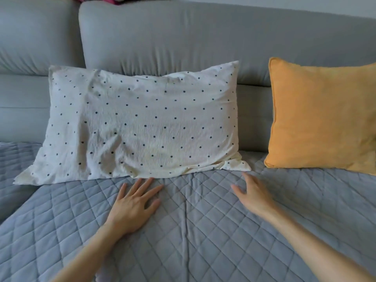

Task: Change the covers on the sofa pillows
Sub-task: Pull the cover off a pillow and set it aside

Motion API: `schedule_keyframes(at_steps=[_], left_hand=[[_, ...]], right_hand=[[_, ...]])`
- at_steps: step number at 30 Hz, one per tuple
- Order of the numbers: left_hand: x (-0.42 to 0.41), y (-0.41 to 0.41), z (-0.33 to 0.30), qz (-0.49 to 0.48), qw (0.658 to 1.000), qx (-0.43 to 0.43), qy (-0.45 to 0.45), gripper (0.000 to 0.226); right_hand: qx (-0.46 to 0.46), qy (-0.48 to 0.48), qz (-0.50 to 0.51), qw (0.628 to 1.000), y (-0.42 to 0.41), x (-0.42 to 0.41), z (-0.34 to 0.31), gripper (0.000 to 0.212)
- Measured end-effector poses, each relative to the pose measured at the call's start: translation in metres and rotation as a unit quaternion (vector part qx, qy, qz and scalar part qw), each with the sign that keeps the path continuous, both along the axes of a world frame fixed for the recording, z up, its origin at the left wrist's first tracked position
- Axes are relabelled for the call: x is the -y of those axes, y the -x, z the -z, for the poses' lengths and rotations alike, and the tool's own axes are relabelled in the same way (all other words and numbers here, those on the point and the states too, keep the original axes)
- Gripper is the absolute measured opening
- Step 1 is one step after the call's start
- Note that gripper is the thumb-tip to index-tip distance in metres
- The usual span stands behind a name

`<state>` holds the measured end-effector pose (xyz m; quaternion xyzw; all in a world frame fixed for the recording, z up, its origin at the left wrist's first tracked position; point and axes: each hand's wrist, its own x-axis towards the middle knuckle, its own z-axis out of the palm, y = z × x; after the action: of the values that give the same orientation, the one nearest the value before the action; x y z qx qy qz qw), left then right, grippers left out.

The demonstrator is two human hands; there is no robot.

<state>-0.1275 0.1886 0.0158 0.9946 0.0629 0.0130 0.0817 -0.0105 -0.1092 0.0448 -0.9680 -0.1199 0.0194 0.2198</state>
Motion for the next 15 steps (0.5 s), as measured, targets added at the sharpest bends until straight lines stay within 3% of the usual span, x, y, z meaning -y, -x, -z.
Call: schedule_keyframes(at_steps=[3, 7, 9, 12, 15], left_hand=[[-0.002, -0.001, 0.005, 0.0, 1.0, 0.024, 0.0, 0.092], [-0.006, -0.003, 0.01, -0.001, 0.999, 0.042, 0.016, 0.073], [-0.008, -0.004, 0.012, 0.0, 0.999, 0.05, 0.013, 0.071], [-0.009, -0.004, 0.015, -0.001, 0.998, 0.063, 0.022, 0.07], [-0.008, -0.002, 0.014, -0.005, 0.997, 0.069, 0.027, 0.07]], right_hand=[[0.054, -0.035, 0.023, 0.998, -0.044, -0.047, -0.006, 0.067], [0.047, -0.154, 0.148, 0.976, -0.097, -0.1, -0.006, 0.094], [0.063, -0.158, 0.202, 0.965, -0.107, -0.113, 0.003, 0.099], [0.107, -0.158, 0.24, 0.952, -0.114, -0.112, 0.007, 0.091], [0.102, -0.171, 0.208, 0.958, -0.117, -0.112, -0.009, 0.072]])
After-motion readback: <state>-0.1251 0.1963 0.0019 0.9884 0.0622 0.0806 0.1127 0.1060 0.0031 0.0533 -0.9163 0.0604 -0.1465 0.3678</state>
